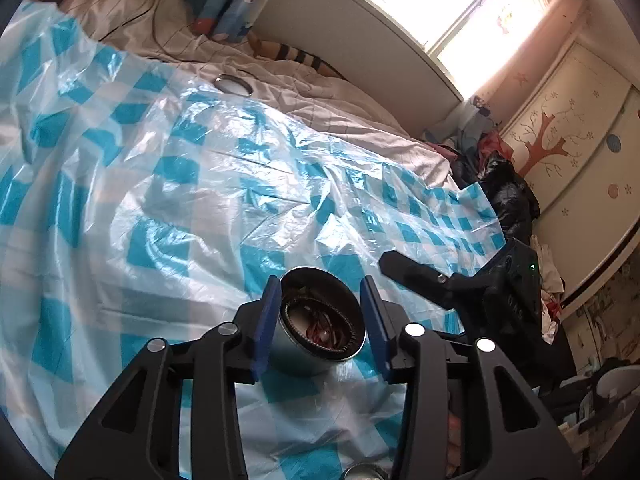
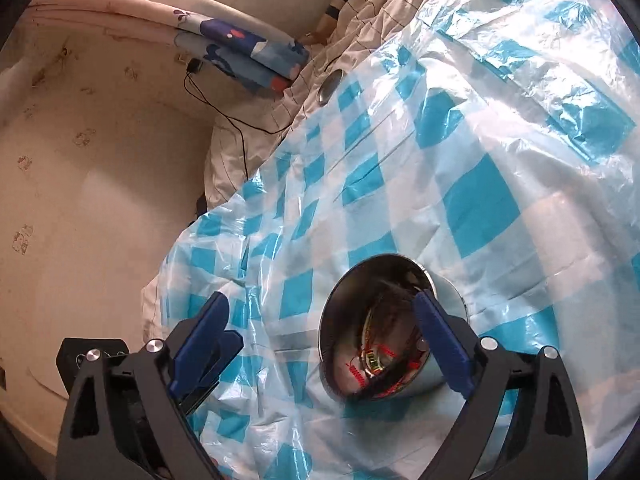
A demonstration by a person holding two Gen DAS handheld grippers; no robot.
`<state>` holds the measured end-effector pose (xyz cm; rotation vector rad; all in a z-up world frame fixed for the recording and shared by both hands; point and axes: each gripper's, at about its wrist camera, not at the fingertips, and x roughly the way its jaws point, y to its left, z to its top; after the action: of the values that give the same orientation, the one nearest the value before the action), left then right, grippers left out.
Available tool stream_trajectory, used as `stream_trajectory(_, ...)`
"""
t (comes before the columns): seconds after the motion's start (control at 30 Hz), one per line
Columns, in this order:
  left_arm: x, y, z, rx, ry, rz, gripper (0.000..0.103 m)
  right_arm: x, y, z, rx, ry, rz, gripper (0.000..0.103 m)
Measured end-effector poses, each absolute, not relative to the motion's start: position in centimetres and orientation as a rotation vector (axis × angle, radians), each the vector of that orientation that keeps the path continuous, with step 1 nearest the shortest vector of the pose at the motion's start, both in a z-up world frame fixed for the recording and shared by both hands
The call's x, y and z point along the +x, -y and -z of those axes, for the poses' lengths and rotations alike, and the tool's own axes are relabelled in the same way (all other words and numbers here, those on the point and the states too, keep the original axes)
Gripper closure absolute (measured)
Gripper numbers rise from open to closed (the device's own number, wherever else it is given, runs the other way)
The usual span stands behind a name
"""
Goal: Organize jewelry
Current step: 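Lower the black bracelet into the tin and open the right tool, then grasp a silver bangle with the left tool and carry it to the tin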
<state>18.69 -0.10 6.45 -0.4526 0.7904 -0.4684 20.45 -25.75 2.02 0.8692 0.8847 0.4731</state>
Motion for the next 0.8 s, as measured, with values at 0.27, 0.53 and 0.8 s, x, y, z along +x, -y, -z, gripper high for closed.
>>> stream_trajectory(0.27,16.9,1.1,-6.7,-0.338,-0.818,0.495,0.055,17.9,26.6,-4.9,0.735,-0.88,-0.475,0.013)
stream_trajectory(0.53,12.7,5.1,-4.6,-0.144,-0.965,0.704,0.054,13.8,30.2,-3.3,0.628,-0.981,-0.384,0.013)
stream_trajectory(0.8,9.2,8.8,-1.6,0.015,-1.075,0.8,0.054,11.7,31.3,-3.6,0.613,-0.994,-0.37,0.013)
